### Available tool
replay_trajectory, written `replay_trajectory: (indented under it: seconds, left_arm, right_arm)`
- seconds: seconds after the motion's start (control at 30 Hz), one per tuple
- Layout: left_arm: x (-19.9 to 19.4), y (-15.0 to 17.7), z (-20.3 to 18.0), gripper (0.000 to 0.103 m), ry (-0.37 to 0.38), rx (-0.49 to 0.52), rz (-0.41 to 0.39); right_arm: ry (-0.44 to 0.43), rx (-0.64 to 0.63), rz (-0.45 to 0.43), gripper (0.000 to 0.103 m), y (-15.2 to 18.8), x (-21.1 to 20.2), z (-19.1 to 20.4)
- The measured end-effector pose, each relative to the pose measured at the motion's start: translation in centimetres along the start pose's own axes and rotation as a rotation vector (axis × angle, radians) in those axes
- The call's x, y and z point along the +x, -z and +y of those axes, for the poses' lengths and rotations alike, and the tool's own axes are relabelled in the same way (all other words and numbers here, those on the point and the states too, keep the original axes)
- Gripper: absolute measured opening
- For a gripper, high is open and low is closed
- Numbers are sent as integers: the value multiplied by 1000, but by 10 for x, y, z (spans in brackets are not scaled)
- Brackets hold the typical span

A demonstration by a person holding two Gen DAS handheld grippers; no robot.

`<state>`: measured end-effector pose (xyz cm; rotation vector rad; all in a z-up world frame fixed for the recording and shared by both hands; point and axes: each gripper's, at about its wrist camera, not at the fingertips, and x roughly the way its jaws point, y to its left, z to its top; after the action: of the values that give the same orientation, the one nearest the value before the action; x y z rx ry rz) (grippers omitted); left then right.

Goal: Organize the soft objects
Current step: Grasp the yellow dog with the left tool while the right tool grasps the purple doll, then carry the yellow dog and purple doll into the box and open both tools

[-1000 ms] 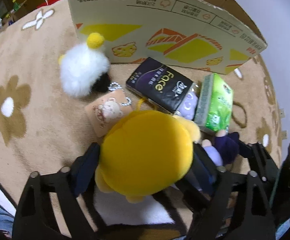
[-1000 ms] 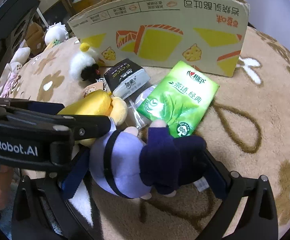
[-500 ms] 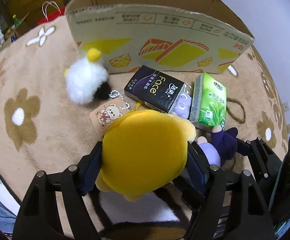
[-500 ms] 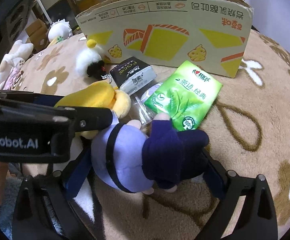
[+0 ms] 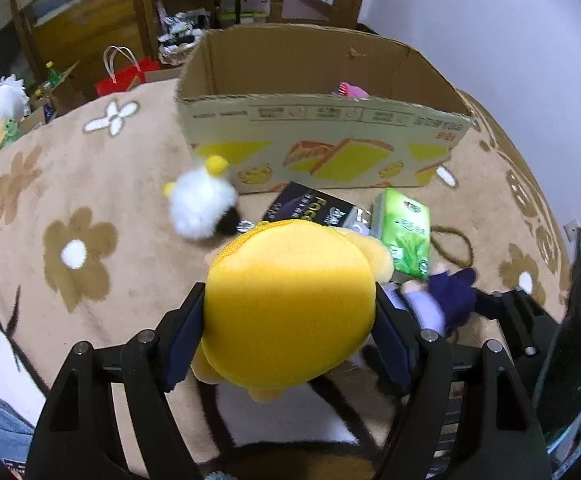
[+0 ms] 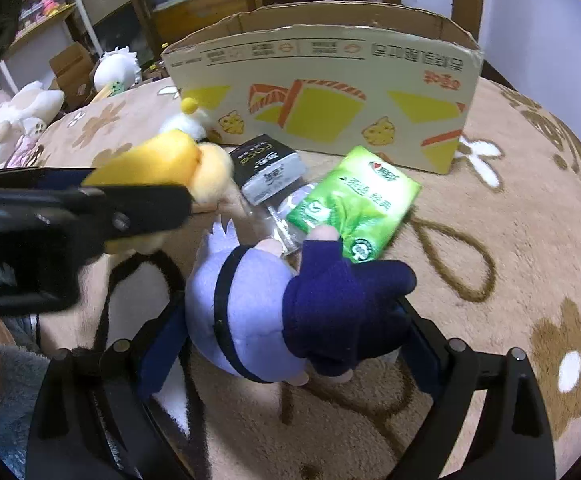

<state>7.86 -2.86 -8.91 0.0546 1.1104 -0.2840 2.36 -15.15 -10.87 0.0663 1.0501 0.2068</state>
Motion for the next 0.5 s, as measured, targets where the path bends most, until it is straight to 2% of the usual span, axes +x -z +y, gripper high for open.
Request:
replay_trajectory:
  seconds: [0.1, 0.27, 0.5]
  left_arm:
    - [-9, 0, 4, 76, -28, -19, -39]
    - [-38, -1, 7, 76, -65, -32, -188]
    - [-68, -5, 12, 76, -109, -47, -374]
  right_arm:
    - [13, 15, -45, 99, -1, -13, -4]
    - [40, 32, -154, 99, -3, -44, -9]
    - [94, 58, -377, 98, -14, -90, -16]
